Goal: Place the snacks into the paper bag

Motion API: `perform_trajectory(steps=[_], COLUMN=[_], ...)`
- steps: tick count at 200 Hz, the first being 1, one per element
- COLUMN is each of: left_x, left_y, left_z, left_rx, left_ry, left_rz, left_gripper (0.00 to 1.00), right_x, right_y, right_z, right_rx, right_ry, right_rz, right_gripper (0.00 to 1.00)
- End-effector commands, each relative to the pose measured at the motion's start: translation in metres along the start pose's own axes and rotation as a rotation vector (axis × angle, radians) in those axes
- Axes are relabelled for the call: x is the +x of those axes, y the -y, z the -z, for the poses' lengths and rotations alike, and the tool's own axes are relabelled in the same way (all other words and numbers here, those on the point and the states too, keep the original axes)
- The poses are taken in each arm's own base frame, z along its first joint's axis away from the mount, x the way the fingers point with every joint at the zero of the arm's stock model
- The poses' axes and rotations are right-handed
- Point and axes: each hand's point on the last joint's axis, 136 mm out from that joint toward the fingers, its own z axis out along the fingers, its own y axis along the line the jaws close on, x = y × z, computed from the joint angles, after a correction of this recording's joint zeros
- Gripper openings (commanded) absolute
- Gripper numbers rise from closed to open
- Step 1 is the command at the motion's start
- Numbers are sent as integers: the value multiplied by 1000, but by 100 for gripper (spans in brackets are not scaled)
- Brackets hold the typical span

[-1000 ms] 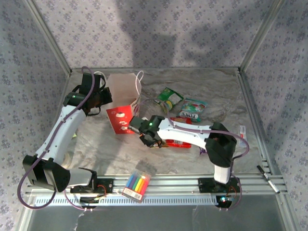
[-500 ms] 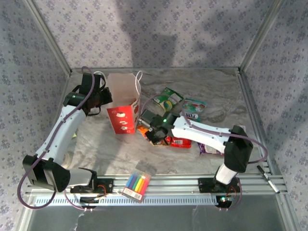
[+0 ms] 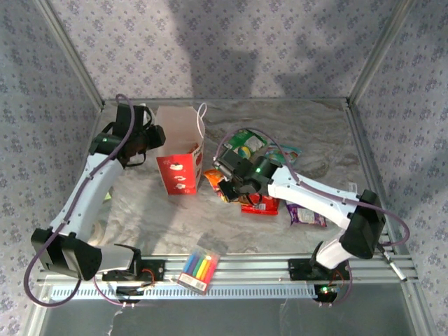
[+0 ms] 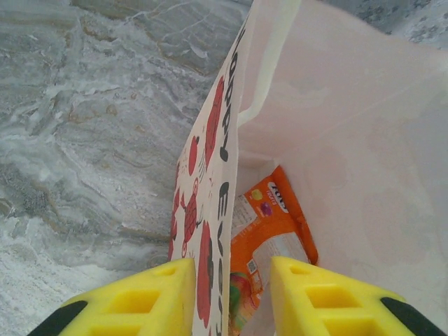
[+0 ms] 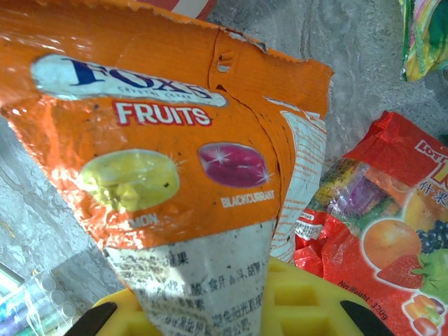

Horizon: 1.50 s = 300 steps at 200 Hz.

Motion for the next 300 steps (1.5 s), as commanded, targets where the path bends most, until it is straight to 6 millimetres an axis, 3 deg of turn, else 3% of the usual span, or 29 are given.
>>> perform_trajectory(steps=[1,58,118,149,227,300], left_x=[-24,-28,-36,-38,-35,-35], left_y=[7,-5,-13,-15,-26,-28], left_z=[23,23,24,26,27,30], left_rx=[46,32,55,69,82,100], left_ry=[88,76,91,102,125,147], left_rz=[26,57,84,92,123,146], left_gripper=[35,33,16,14,12,11], right_x=[-12,-29,-47,-60,-113,-159], right_y=[5,19,19,18,-18,-60], right_z=[20,44,64,81,129,153], right_rx=[-8,8,4,-5,-202,-394], right_ry=[71,154,207,250,436,523], right_rz=[-32,-44,-9,8,30,55], right_gripper=[18,19,19,19,19,17])
